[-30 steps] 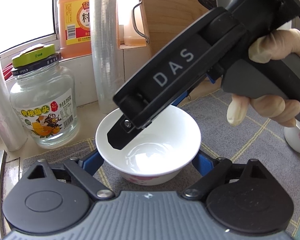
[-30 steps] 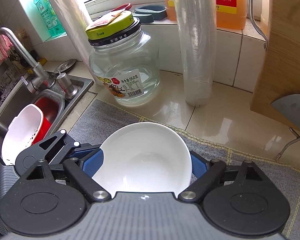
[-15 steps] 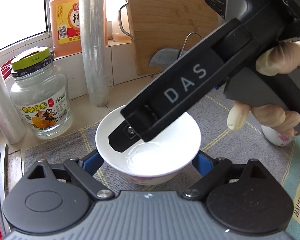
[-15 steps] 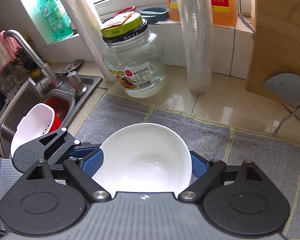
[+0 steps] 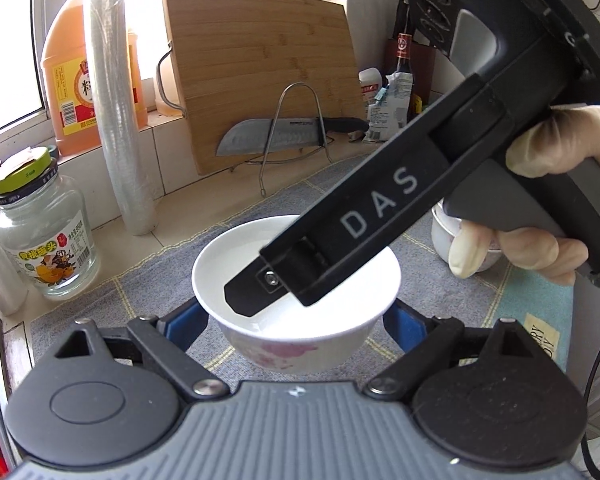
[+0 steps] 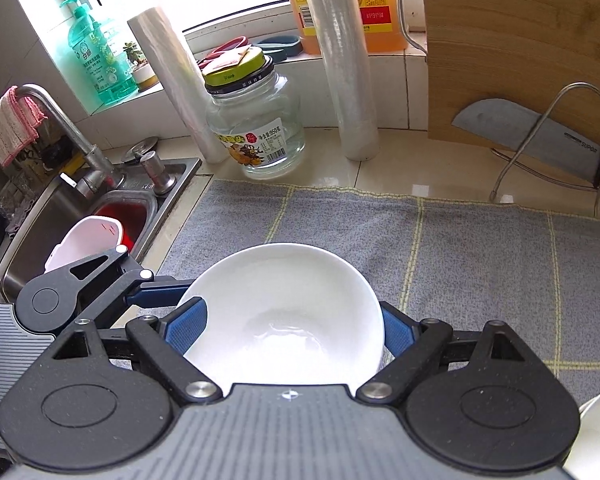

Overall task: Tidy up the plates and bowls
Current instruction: 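Lift the pink-flowered bowl off the towel with the right gripper, then carry the held bowl with the right gripper over the stacked white bowls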

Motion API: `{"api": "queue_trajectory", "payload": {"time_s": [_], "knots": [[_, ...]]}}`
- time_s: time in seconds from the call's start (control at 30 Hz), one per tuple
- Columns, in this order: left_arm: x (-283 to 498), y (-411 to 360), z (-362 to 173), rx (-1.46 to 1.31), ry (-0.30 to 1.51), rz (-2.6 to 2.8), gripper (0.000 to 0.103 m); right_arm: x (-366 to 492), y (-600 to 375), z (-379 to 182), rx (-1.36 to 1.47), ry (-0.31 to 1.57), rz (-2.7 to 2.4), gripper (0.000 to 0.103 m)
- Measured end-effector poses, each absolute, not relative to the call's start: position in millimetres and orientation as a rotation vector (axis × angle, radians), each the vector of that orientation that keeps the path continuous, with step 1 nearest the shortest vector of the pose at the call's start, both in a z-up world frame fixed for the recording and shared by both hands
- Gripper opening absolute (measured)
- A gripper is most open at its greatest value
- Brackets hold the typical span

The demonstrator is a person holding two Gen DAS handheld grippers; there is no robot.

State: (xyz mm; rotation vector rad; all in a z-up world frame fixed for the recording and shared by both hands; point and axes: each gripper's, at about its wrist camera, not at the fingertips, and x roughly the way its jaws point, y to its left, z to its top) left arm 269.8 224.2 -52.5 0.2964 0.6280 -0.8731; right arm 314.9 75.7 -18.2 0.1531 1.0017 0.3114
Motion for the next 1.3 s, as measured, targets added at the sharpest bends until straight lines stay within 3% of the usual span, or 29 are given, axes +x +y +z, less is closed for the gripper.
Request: {"api": "queue_trajectory", "payload": {"time_s": [0.73,1.3], "knots": [[229.5,83.3,-4.1,0.347,0.570,-1.079,0.093,231.1,-61.5,44.7,0.142,0.849,0.138,0.093],[220.5,17.2,-32.3,0.410,0.625,-1.158,0.093,207.4,-125.0,13.0,0.248,0.866,0.040,0.093]]}}
